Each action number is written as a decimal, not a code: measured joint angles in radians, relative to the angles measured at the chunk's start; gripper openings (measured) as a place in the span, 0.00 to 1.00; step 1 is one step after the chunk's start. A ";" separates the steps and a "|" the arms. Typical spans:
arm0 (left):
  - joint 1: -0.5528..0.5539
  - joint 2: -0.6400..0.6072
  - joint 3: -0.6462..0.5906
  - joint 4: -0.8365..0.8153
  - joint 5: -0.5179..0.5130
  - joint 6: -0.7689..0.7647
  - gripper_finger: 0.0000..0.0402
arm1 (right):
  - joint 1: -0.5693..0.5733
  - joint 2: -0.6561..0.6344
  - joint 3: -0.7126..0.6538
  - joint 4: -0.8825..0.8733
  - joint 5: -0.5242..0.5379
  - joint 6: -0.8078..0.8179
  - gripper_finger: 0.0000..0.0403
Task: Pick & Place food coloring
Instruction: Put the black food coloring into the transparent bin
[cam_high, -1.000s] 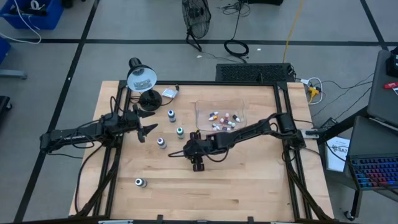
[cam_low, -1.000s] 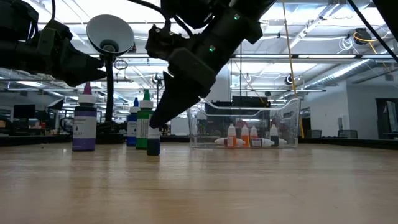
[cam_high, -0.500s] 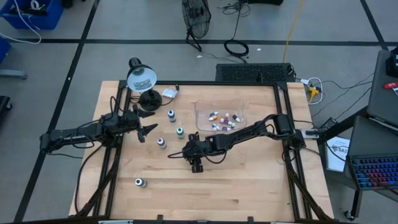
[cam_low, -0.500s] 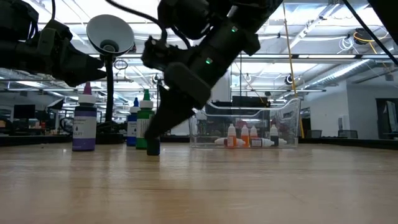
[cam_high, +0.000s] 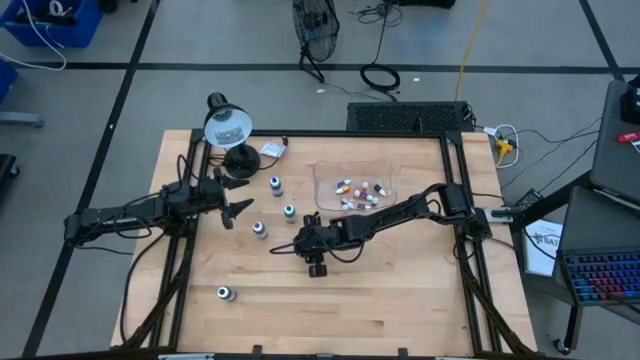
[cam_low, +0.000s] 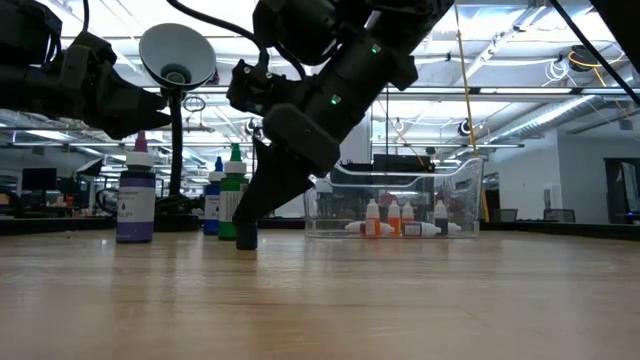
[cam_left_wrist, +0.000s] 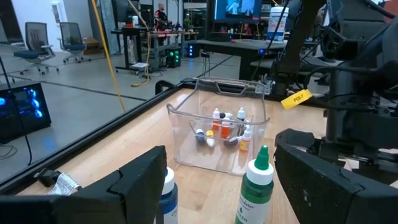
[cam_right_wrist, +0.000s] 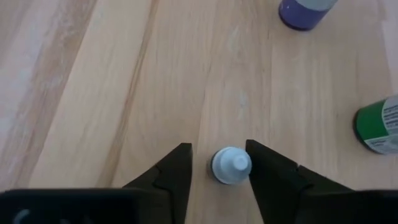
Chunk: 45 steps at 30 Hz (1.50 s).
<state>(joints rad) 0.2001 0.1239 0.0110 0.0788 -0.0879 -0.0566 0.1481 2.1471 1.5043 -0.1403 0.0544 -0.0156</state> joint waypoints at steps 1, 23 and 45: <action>0.000 0.000 0.000 0.000 0.000 0.000 0.74 | -0.001 0.000 0.000 -0.002 0.000 0.000 0.31; 0.000 0.000 0.000 0.000 0.000 0.000 0.74 | -0.155 -0.425 -0.017 -0.421 0.334 -0.006 0.12; 0.000 0.000 0.000 0.000 0.000 0.000 0.74 | -0.492 -0.504 -0.489 -0.110 0.048 0.124 0.12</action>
<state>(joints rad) 0.1997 0.1242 0.0111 0.0792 -0.0879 -0.0568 -0.3436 1.6431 1.0151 -0.2504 0.1020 0.1082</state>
